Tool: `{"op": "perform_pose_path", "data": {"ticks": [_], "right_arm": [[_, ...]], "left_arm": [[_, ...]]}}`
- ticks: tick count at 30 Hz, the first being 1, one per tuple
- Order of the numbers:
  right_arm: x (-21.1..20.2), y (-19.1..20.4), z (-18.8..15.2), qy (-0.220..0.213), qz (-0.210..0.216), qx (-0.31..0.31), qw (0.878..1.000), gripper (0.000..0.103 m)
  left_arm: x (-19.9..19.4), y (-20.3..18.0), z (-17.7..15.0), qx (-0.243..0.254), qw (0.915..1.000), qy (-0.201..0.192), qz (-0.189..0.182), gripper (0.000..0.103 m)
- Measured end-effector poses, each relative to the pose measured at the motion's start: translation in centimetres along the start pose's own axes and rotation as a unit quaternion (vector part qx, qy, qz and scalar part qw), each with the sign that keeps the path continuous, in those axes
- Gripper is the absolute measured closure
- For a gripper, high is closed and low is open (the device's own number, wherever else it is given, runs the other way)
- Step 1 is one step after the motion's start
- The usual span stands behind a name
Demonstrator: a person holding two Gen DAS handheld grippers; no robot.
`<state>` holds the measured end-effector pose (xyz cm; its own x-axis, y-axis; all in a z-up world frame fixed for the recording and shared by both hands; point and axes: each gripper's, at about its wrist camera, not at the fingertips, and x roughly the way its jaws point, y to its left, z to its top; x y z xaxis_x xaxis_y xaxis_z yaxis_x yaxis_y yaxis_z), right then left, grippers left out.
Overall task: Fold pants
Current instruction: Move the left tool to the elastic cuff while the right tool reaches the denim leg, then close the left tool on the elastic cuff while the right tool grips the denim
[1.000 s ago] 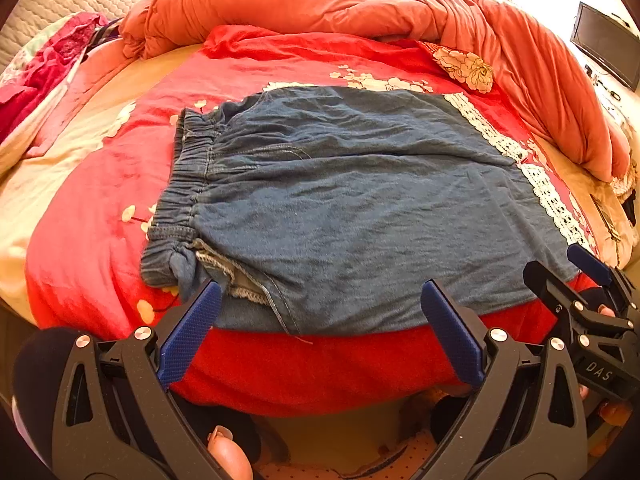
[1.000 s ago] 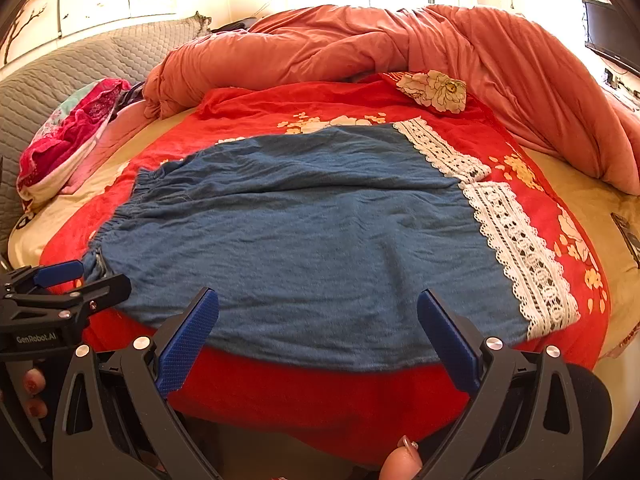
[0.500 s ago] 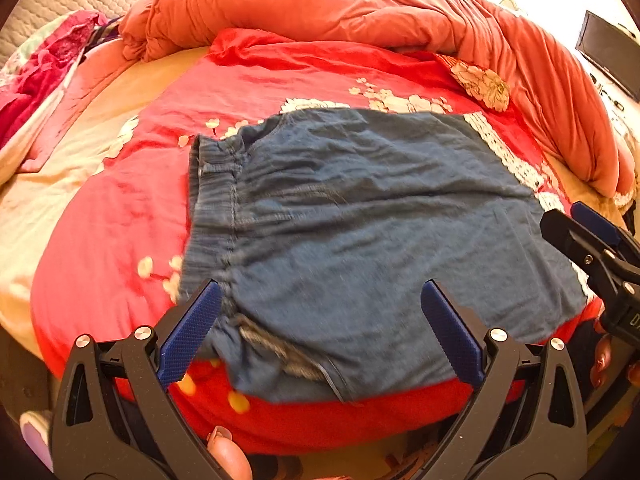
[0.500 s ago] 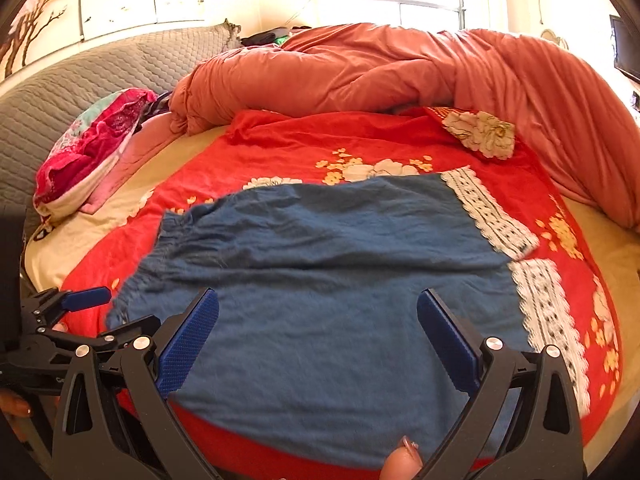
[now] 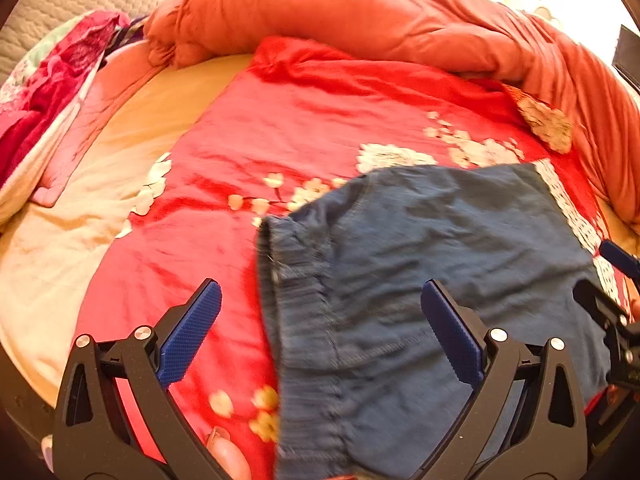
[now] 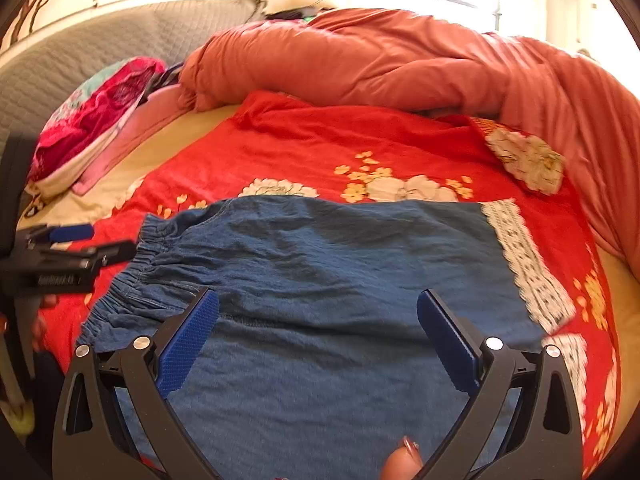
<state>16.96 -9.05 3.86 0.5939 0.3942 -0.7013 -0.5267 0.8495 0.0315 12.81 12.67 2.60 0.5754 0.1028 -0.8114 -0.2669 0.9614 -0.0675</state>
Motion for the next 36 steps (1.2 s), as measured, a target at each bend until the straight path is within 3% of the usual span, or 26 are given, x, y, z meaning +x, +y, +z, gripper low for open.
{"op": "perform_pose_path", "data": {"ticks": [6,11,13,15,18,20,23,25,27,32,36], "right_arm": [[3.8,-0.2,1.9,0.038,0.042,-0.003,0.998,0.004],[6.9,-0.4,3.0,0.058,0.038,-0.019,0.997,0.004],[8.1,-0.3,3.8,0.060,0.039,-0.028,0.997,0.004],[9.1,-0.3,4.7,0.061,0.038,-0.041,0.997,0.004],[11.2,-0.1,6.1,0.068,0.032,-0.069,0.995,0.004],[12.9,0.1,7.2,0.075,0.035,-0.083,0.993,0.004],[15.3,0.6,8.4,0.090,0.037,-0.103,0.990,0.004],[16.6,1.1,8.8,0.103,0.043,-0.118,0.987,0.004],[17.8,1.8,9.2,0.114,0.051,-0.131,0.983,0.004],[19.6,3.0,10.1,0.136,0.078,-0.181,0.971,0.004],[20.2,2.9,11.0,0.127,0.098,-0.201,0.966,0.005]], "left_arm": [[3.5,2.5,1.0,-0.027,0.9991,0.032,0.002,0.009],[5.7,3.5,1.5,-0.024,0.9982,0.056,0.000,0.009],[6.1,3.7,1.8,-0.023,0.9983,0.053,0.007,0.009],[6.5,4.3,2.2,-0.036,0.9980,0.050,-0.017,0.009],[7.0,4.6,2.6,-0.037,0.9983,0.042,-0.018,0.009],[7.8,4.3,2.7,-0.020,0.9983,0.053,-0.014,0.015],[8.7,4.5,2.7,-0.029,0.9966,0.067,-0.038,0.031],[8.7,4.4,2.9,-0.026,0.9965,0.061,-0.050,0.056],[8.9,4.4,3.0,-0.027,0.9959,0.062,-0.060,0.072],[7.1,4.1,3.1,-0.013,0.9975,0.035,-0.059,0.077],[5.5,3.2,3.1,0.017,0.9987,0.005,-0.047,0.078]]}}
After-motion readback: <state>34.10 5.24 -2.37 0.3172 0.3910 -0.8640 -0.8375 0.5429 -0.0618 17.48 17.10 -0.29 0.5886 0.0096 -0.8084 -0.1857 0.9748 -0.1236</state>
